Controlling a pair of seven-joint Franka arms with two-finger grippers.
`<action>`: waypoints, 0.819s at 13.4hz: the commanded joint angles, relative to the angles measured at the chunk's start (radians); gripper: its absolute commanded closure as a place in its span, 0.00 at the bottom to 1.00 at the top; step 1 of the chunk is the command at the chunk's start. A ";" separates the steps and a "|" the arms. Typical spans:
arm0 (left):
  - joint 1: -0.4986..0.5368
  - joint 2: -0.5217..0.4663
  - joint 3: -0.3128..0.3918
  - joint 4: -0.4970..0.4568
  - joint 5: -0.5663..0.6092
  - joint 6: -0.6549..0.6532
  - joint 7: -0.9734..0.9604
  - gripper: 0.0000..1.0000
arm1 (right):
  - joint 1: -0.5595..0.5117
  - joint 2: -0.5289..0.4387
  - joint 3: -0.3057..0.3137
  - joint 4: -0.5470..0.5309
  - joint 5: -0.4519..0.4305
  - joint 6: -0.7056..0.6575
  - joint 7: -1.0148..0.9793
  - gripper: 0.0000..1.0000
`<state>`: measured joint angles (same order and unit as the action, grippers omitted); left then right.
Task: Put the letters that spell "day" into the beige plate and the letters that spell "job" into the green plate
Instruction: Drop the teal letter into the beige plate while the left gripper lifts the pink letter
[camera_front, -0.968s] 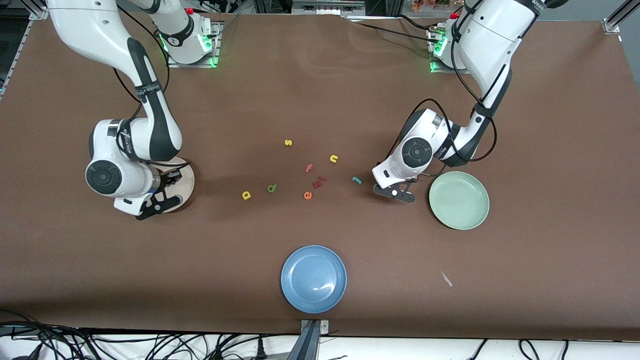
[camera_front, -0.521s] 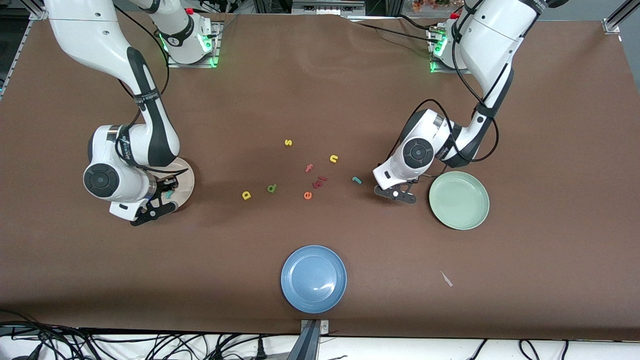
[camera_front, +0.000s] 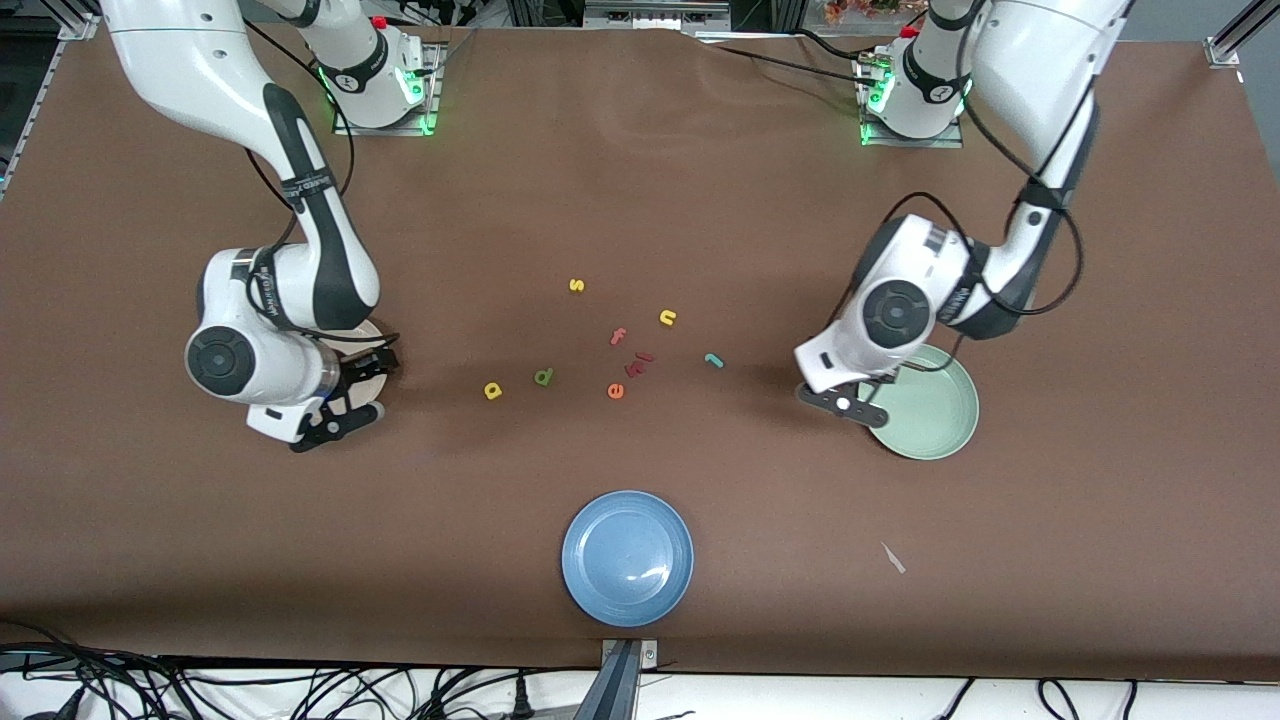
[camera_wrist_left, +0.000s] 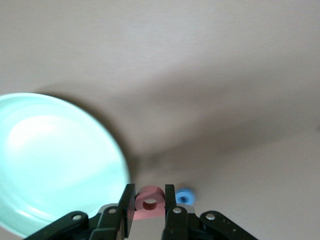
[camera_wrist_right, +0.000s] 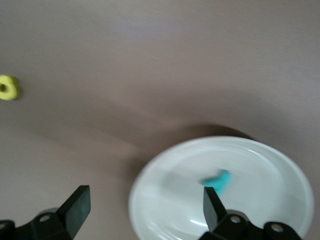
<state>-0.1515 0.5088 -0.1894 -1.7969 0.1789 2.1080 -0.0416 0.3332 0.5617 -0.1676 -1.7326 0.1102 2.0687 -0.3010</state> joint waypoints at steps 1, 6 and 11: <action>0.084 -0.009 -0.007 -0.004 0.024 -0.020 0.138 0.97 | 0.042 -0.002 0.011 0.007 0.017 0.017 0.065 0.00; 0.128 0.045 0.004 -0.018 0.139 -0.011 0.144 0.97 | 0.139 0.035 0.013 0.007 0.016 0.132 0.146 0.00; 0.147 0.105 0.002 -0.019 0.140 0.006 0.132 0.96 | 0.155 0.083 0.046 0.044 0.066 0.188 0.201 0.00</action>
<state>-0.0125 0.5953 -0.1815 -1.8171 0.2877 2.1011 0.0928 0.4877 0.6163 -0.1280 -1.7237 0.1433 2.2342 -0.1277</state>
